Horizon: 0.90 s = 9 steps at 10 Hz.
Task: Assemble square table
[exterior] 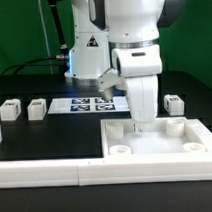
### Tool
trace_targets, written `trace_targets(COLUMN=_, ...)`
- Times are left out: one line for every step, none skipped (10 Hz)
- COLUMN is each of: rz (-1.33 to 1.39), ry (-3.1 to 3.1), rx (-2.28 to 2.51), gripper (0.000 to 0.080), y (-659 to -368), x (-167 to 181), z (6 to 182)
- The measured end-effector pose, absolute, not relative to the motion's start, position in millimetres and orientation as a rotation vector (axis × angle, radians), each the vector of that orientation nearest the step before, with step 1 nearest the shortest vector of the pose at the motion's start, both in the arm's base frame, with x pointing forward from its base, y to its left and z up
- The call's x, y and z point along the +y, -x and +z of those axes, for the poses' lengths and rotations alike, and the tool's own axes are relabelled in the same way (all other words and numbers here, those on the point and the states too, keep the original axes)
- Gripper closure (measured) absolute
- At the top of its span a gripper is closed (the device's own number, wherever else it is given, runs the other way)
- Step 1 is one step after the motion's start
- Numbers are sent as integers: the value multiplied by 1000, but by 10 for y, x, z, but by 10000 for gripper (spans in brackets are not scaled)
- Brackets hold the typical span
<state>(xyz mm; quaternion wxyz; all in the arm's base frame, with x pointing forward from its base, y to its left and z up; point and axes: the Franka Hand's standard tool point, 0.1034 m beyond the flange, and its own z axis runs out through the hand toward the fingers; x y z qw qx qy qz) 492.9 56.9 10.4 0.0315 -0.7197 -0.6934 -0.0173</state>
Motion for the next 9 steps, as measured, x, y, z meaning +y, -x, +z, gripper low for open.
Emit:
trace_targets(rz=-53, ry=2217, rx=-2135, gripper=317, y=-4929, x=568, z=104)
trace_targets(rz=-53, ry=2217, rx=-2135, gripper=187, y=-4929, x=567, z=104)
trace_targets(rz=-53, ry=2217, rx=-2135, gripper=187, y=-4929, x=567, z=104)
trace_targets(rz=-53, ry=2217, rx=-2135, gripper=157, y=-4929, x=566, z=104)
trace_targets(rz=-53, ry=2217, rx=-2135, gripper=150, y=-4929, x=565, z=103)
trace_targets(rz=-53, ry=2217, rx=-2135, gripper=150, y=-4929, x=565, z=103)
trace_targets(rz=-53, ry=2217, rx=-2135, gripper=150, y=-4929, x=564, z=103)
trace_targets(rz=-53, ry=2218, rx=-2135, gripper=150, y=-4929, x=564, z=104)
trace_targets(rz=-54, ry=2226, rx=-2129, gripper=150, y=-4936, x=567, z=123)
